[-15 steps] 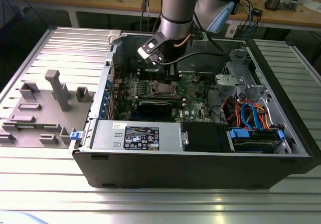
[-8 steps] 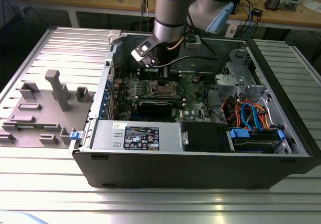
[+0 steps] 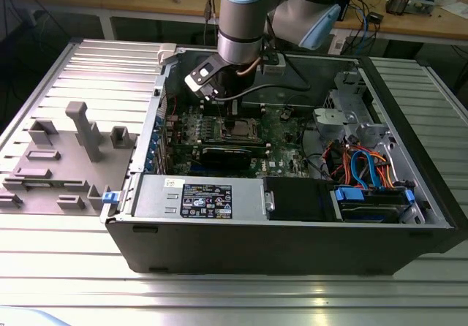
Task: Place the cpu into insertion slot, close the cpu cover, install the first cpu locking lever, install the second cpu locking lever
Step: 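Close the cpu cover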
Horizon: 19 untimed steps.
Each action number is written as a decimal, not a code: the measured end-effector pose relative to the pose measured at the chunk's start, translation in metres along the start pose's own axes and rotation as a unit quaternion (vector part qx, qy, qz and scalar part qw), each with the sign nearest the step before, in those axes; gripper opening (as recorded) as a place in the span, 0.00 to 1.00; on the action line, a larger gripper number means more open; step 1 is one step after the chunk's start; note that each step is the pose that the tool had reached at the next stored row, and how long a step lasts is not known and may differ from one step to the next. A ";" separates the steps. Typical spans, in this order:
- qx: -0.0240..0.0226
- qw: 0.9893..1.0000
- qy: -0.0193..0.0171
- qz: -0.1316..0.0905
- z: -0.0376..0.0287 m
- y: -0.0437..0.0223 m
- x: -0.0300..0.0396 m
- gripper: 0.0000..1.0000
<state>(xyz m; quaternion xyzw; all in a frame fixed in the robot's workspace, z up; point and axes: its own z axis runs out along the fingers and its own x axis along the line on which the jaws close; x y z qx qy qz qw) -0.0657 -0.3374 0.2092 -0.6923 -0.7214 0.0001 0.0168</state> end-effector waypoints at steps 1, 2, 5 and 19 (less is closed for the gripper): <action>0.000 1.000 0.000 0.000 0.0013 -0.0002 0.0000 0.11; 0.000 1.000 0.000 0.000 0.0033 -0.0005 -0.0001 0.11; 0.000 1.000 0.000 -0.001 0.0048 -0.0009 -0.0002 0.11; 0.000 1.000 -0.004 -0.001 -0.0016 0.0126 -0.0005 0.11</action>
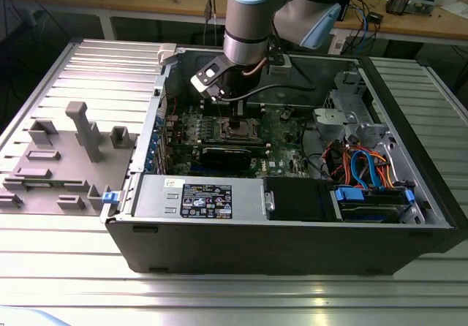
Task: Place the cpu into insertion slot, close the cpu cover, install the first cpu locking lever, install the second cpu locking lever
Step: 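Close the cpu cover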
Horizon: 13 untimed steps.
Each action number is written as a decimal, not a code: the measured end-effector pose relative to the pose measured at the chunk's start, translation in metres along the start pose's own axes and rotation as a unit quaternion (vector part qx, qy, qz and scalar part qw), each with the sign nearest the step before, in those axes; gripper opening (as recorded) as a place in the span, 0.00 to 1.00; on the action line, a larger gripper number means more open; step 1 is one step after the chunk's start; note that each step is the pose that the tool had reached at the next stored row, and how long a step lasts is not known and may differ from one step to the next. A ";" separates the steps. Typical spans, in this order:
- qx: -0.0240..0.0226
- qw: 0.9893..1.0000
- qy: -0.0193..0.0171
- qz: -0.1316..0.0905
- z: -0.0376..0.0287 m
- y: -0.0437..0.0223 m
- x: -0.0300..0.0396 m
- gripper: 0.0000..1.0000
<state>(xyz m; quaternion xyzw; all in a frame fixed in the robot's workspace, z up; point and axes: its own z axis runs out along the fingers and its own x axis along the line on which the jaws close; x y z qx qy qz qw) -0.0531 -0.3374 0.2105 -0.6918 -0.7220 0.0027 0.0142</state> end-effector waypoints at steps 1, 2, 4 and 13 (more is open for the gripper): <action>0.000 1.000 -0.001 0.000 0.0000 0.0007 0.0000 0.11; 0.000 1.000 -0.002 0.000 -0.0001 0.0010 0.0000 0.11; 0.000 1.000 -0.004 0.000 -0.0013 0.0021 -0.0001 0.11; -0.001 1.000 -0.005 0.000 -0.0091 0.0042 0.0000 0.11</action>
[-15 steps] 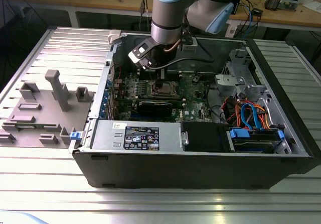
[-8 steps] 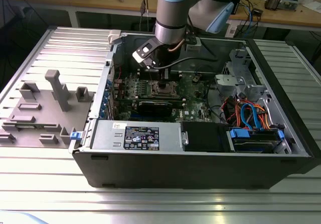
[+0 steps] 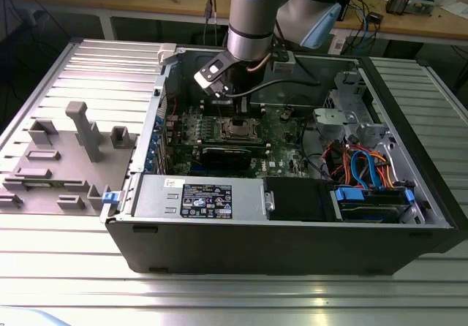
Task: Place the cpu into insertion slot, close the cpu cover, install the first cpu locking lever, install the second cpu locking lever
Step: 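Close the cpu cover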
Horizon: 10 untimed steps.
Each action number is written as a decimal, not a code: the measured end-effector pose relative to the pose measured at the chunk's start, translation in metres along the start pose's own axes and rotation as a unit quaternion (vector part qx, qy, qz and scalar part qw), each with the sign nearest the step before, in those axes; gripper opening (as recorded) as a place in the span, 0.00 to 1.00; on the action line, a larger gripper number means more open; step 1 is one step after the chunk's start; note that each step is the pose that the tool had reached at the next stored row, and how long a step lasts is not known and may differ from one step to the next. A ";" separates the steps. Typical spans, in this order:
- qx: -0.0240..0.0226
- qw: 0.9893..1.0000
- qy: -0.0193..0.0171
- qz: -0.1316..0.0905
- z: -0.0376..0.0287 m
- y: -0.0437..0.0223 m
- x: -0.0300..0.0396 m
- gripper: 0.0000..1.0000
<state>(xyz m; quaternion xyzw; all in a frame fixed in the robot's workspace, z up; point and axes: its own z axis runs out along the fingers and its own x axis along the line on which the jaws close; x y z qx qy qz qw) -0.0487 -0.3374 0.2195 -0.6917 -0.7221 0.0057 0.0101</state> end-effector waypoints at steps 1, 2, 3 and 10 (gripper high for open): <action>0.000 1.000 0.000 0.000 0.0000 0.0001 0.0000 0.11; -0.001 1.000 0.000 0.000 0.0000 0.0002 0.0000 0.11; -0.001 1.000 0.000 0.000 0.0000 0.0003 0.0000 0.11; -0.002 1.000 0.000 -0.017 -0.0001 0.0024 -0.0001 0.11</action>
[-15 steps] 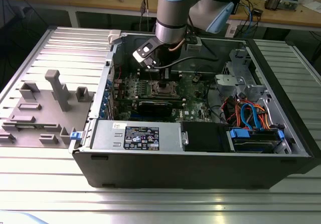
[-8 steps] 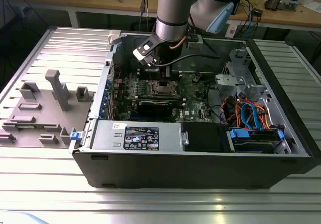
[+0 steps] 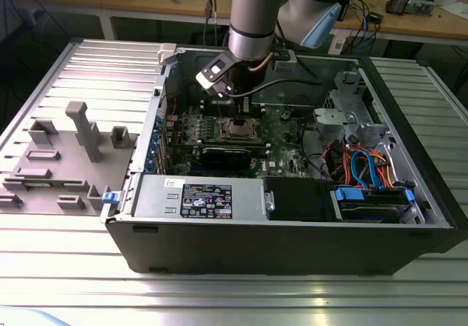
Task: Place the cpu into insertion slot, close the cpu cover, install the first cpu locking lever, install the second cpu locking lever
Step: 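Close the cpu cover, then install the first cpu locking lever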
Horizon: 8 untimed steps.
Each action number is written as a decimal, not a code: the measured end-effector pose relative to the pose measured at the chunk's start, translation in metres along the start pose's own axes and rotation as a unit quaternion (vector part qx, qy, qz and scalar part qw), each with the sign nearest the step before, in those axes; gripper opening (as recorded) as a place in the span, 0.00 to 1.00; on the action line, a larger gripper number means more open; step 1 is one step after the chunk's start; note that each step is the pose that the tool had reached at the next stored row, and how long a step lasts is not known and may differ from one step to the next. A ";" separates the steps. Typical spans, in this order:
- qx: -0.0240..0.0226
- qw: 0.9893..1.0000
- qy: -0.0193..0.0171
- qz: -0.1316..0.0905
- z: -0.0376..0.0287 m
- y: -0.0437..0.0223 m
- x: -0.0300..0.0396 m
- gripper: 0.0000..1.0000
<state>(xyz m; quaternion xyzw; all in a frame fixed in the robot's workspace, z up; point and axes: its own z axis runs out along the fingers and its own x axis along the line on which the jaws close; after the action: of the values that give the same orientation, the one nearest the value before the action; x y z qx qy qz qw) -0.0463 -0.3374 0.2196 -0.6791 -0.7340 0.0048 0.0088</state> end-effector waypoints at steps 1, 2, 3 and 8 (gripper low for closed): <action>0.000 1.000 0.000 -0.001 0.0000 0.0001 0.0000 0.11; 0.000 1.000 0.000 -0.001 0.0000 0.0001 0.0000 0.11; 0.000 1.000 0.000 -0.002 0.0000 0.0001 0.0000 0.11; 0.000 1.000 0.000 -0.002 0.0000 0.0001 0.0000 0.11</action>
<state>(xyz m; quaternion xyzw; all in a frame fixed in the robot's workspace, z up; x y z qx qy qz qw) -0.0461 -0.3374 0.2195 -0.6775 -0.7354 0.0048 0.0088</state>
